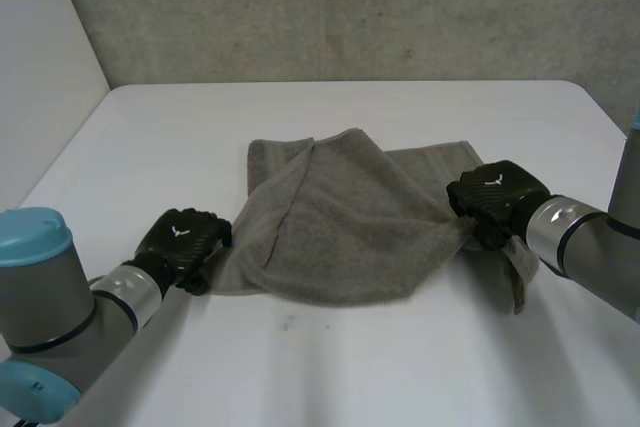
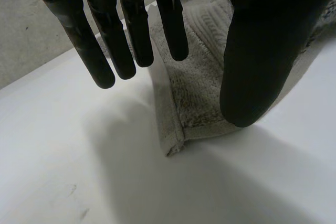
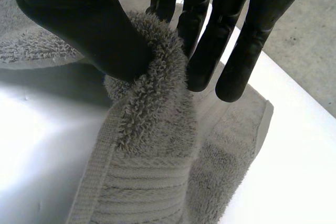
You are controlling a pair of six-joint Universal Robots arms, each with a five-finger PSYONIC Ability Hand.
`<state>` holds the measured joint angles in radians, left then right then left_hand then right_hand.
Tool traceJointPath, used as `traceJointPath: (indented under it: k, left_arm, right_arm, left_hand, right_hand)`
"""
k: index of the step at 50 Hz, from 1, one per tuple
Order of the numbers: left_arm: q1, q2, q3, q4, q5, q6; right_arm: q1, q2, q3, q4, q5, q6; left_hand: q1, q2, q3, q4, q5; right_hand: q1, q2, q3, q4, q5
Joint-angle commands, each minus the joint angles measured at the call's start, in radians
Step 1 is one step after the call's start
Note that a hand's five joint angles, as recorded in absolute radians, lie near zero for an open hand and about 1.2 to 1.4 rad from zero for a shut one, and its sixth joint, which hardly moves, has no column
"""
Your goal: Fold the laundry
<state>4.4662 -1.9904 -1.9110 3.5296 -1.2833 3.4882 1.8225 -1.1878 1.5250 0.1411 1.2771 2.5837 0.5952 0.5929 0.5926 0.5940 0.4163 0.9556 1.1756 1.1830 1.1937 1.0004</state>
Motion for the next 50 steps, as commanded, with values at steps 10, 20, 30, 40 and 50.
traceJointPath:
  k: [10, 20, 30, 40, 50]
  left_arm:
    - [0.001, -0.050, 0.030, 0.035, -0.002, 0.002]
    - [0.004, -0.007, 0.024, 0.003, -0.004, 0.002]
    - [0.002, -0.013, 0.026, -0.006, -0.002, 0.003]
    - [0.002, -0.021, 0.020, -0.008, -0.004, 0.067]
    - [0.004, -0.045, 0.030, -0.020, -0.008, 0.138]
  right_arm:
    - [0.003, 0.020, 0.007, -0.011, 0.001, -0.002]
    - [0.003, 0.031, 0.007, -0.014, 0.001, -0.004]
    - [0.003, 0.047, 0.007, -0.015, 0.001, -0.008]
    - [0.003, 0.060, 0.007, -0.017, 0.001, -0.013]
    - [0.003, 0.065, 0.007, -0.017, 0.001, -0.014]
  left_hand:
    - [0.144, 0.146, 0.146, 0.145, 0.148]
    - [0.123, 0.126, 0.126, 0.125, 0.128]
    - [0.120, 0.123, 0.123, 0.122, 0.125]
    - [0.106, 0.108, 0.108, 0.107, 0.110]
    - [0.097, 0.099, 0.099, 0.098, 0.101]
  right_hand:
    - [0.441, 0.221, 0.213, 0.203, 0.221]
    - [0.441, 0.221, 0.213, 0.203, 0.221]
    - [0.441, 0.221, 0.213, 0.203, 0.221]
    - [0.441, 0.221, 0.213, 0.203, 0.221]
    - [0.441, 0.221, 0.213, 0.203, 0.221]
